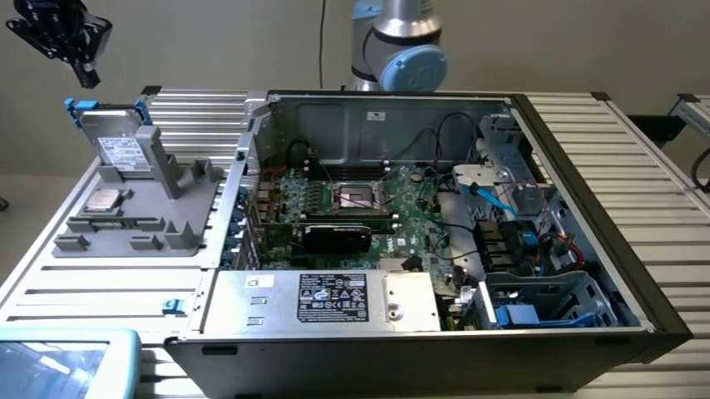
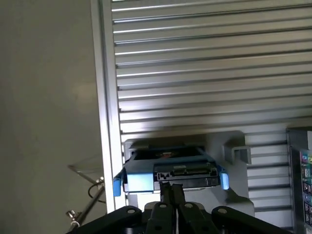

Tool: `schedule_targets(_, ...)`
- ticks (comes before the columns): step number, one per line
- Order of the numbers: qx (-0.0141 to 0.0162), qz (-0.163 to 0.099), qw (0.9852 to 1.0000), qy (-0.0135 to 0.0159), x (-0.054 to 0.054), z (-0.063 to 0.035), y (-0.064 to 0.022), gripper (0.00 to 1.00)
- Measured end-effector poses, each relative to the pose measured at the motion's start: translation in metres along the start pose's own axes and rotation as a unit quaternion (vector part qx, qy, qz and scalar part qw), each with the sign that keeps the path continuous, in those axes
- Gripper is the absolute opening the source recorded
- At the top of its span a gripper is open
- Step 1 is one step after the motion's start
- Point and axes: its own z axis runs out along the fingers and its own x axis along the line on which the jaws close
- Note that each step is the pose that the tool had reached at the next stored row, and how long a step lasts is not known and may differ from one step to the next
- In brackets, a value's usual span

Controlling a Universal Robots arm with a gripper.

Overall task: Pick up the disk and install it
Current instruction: 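Reach for the disk, then pick up the disk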

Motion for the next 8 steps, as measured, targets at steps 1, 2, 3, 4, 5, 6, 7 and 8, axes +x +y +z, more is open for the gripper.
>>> schedule_targets(1, 0.0000, 0.000, 1.0000, 0.0000, 0.005, 0.0004, 0.0007, 0.11)
schedule_targets(2, 0.0000, 0.000, 1.0000, 0.0000, 0.009, 0.0009, 0.0012, 0.11)
schedule_targets(3, 0.0000, 0.000, 1.0000, 0.0000, 0.014, 0.0013, 0.0018, 0.11)
schedule_targets(4, 0.0000, 0.000, 1.0000, -0.0001, 0.018, 0.0016, 0.0020, 0.11)
schedule_targets(5, 0.0000, 0.000, 1.0000, -0.0002, 0.021, 0.0018, 0.0020, 0.11)
schedule_targets(6, 0.0001, 0.000, 1.0000, -0.0001, 0.022, 0.0018, 0.0019, 0.11)
schedule_targets(7, 0.0000, 0.000, 1.0000, -0.0001, 0.022, 0.0018, 0.0019, 0.11)
schedule_targets(8, 0.0000, 0.000, 1.0000, -0.0001, 0.022, 0.0018, 0.0019, 0.11)
